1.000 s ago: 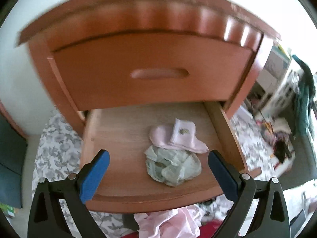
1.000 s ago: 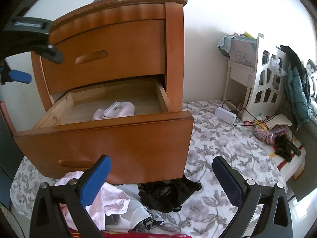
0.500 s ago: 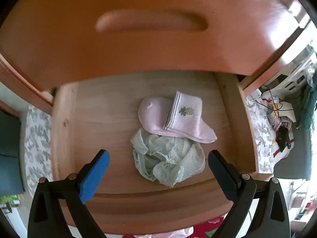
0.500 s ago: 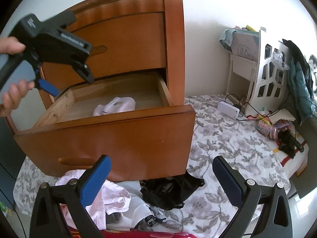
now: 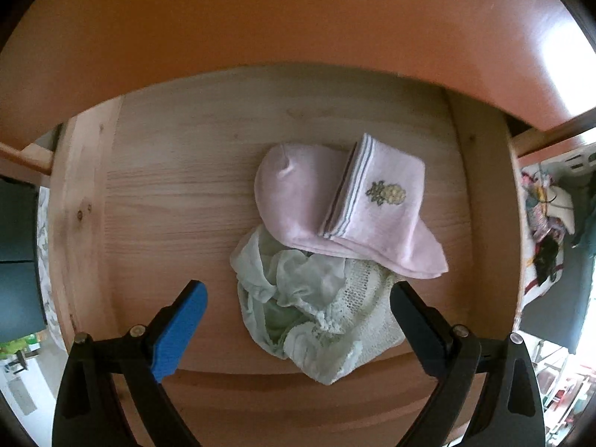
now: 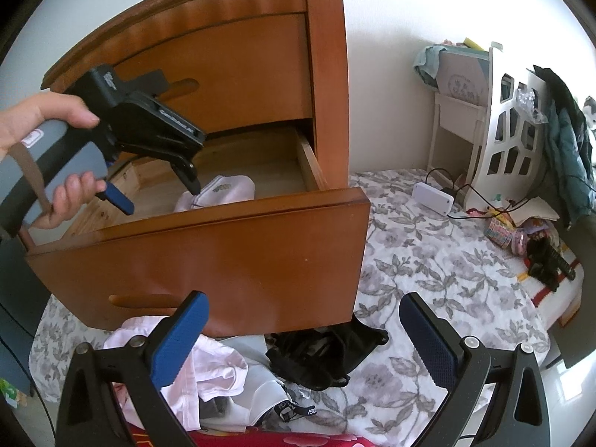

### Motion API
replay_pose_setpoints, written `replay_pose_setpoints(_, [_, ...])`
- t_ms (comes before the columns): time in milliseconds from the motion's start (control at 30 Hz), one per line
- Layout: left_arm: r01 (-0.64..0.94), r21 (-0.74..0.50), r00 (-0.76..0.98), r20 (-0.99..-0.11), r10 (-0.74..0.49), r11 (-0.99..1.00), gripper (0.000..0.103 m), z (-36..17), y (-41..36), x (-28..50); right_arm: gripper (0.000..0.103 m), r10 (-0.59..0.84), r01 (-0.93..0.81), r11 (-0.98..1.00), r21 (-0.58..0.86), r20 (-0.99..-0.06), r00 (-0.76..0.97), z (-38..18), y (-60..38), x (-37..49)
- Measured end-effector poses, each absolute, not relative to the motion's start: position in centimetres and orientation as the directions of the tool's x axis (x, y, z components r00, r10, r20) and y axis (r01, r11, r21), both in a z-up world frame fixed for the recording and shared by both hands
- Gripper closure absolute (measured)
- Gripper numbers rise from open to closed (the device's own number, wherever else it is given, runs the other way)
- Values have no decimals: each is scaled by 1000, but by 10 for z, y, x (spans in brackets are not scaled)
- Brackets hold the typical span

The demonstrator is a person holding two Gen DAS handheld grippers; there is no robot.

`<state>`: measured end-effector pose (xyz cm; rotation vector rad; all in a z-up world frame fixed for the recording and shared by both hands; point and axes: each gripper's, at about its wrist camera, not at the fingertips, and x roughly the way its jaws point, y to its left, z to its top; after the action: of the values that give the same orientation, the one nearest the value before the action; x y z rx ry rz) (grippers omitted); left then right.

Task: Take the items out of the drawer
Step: 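Move the open left gripper back into the drawer over the pale green cloth, then grasp the pale green lace cloth in the drawer with the left gripper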

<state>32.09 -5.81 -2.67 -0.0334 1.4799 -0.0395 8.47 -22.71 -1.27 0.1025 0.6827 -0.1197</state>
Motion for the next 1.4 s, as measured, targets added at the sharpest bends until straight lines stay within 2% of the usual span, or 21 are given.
replay_pose_setpoints(100, [31, -16, 68, -997, -19, 999, 4, -36, -67, 325, 0, -74, 144, 988, 58, -642, 763, -14, -227, 86])
replay_pose_setpoints(400, [70, -44, -37, -998, -41, 997, 4, -61, -90, 336, 0, -66, 143, 988, 66, -652, 755, -16, -229, 88])
replay_pose_setpoints(467, [153, -52, -82, -996, -40, 987, 5, -61, -93, 336, 0, -65, 143, 987, 67, -653, 755, -16, -229, 88])
replay_pose_setpoints(533, [172, -49, -92, -995, -34, 984, 13, -61, -97, 334, 0, -65, 144, 987, 67, -653, 754, -16, -229, 88])
replay_pose_setpoints(567, [173, -56, -98, -994, -40, 983, 23, -61, -103, 328, 0, -65, 144, 987, 67, -654, 754, -16, -229, 88])
replay_pose_setpoints(600, [169, -69, -108, -993, -52, 983, 28, -61, -105, 324, 0, -65, 144, 987, 67, -654, 754, -16, -229, 88])
replay_pose_setpoints(667, [166, -71, -103, -993, -55, 984, 32, -59, -107, 320, 0, -66, 144, 987, 66, -654, 754, -16, -229, 88])
replay_pose_setpoints(733, [174, -65, -92, -995, -50, 983, 45, -57, -107, 317, 0, -67, 144, 987, 65, -654, 754, -16, -229, 89])
replay_pose_setpoints(767, [173, -81, -92, -994, -66, 981, 58, -56, -107, 315, 0, -67, 144, 987, 65, -654, 754, -16, -229, 88])
replay_pose_setpoints(800, [166, -106, -98, -991, -90, 980, 66, -57, -106, 311, 0, -67, 144, 987, 65, -653, 754, -16, -229, 89])
replay_pose_setpoints(867, [156, -116, -87, -991, -103, 981, 68, -56, -106, 308, 0, -68, 144, 987, 64, -654, 754, -17, -229, 89])
replay_pose_setpoints(1100, [171, -131, -33, -991, -127, 976, 88, -48, -102, 285, 0, -71, 146, 987, 62, -652, 755, -17, -228, 88])
replay_pose_setpoints(1400, [138, -118, 50, -991, -126, 983, 94, -40, -74, 262, 0, -82, 150, 987, 52, -647, 758, -15, -227, 86])
